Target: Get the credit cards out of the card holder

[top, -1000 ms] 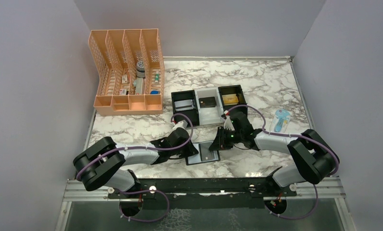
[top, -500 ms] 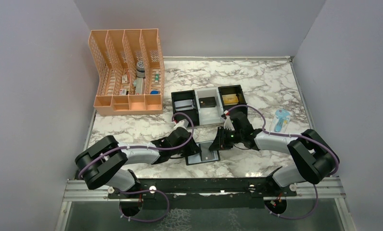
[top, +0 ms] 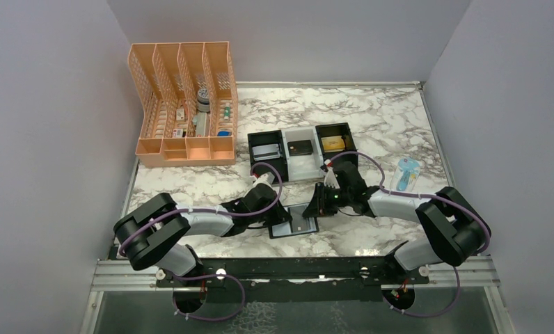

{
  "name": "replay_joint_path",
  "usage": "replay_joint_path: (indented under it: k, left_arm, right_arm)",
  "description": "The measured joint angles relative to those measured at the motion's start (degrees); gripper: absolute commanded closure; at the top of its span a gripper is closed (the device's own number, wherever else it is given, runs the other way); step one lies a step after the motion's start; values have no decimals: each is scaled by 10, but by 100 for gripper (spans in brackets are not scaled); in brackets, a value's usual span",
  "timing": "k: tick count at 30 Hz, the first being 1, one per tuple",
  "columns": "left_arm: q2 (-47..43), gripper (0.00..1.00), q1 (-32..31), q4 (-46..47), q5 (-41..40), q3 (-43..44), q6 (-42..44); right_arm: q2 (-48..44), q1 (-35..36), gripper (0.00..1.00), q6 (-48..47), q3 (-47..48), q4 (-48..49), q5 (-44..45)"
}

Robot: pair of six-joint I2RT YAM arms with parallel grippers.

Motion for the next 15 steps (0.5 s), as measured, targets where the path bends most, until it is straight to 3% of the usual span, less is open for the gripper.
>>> replay_joint_path:
  k: [15]
  left_arm:
    - [-32,100,0,-53,-14,0,5]
  right_arm:
    - [5,1,83,1,4,1,3]
